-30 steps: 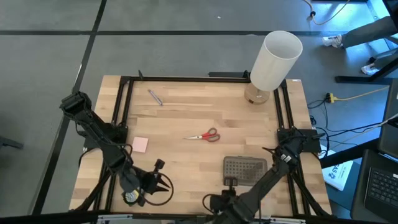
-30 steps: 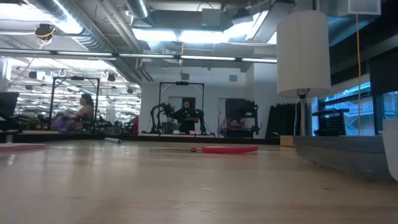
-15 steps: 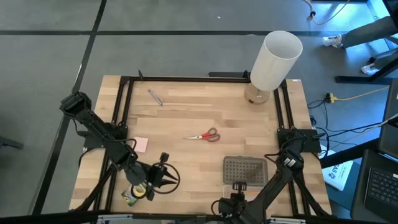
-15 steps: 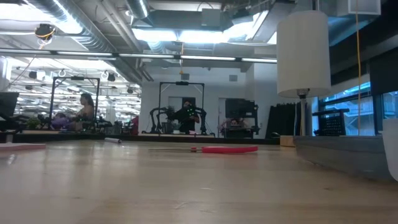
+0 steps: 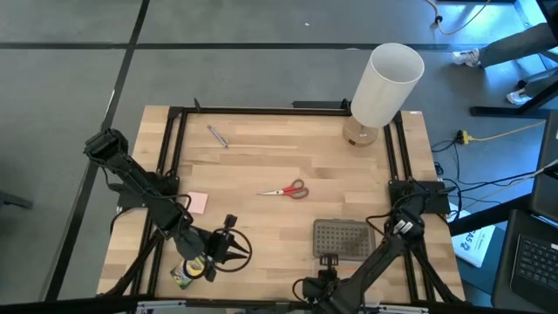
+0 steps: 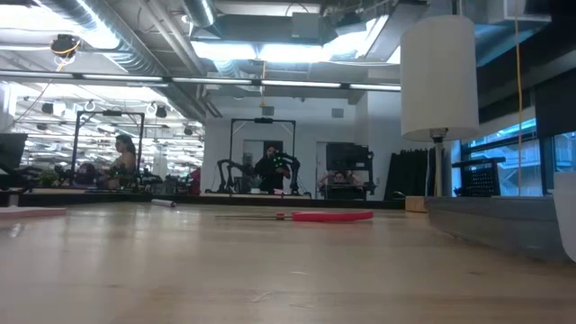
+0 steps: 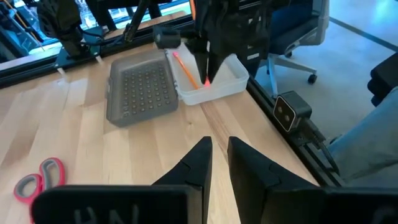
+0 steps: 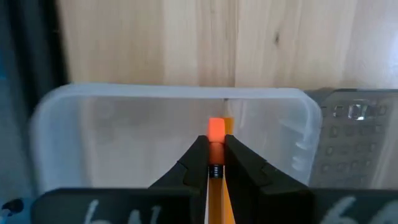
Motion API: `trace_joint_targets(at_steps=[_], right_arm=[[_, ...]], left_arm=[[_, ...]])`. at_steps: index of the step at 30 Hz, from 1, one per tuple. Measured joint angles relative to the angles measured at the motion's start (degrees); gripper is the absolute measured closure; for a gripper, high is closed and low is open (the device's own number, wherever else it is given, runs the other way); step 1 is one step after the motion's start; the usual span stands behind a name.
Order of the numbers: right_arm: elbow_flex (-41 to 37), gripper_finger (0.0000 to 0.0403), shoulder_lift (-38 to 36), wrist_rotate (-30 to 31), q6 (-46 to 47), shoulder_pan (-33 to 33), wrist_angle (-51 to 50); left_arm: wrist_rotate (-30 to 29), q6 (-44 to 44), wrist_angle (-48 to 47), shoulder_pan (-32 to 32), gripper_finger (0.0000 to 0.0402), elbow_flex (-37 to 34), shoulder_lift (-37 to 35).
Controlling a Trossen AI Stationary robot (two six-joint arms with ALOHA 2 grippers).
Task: Pack school essentials
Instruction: Put the orange pencil into the supply box
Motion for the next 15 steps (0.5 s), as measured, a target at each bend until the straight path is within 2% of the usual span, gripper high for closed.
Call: trace_joint_targets(at_steps=[4, 15], right_arm=[[-2.98, 0.036, 0.02, -0.52, -1.42, -0.52, 3.87], [-3.9, 0.036, 0.06, -1.68, -1.83, -1.38, 3.96]], left_arm=[[0.0, 0.02, 0.0, 0.0, 0.0354, 0.0, 0.0], [0.0, -0.09, 0.0, 0.0, 0.0354, 0.0, 0.0]])
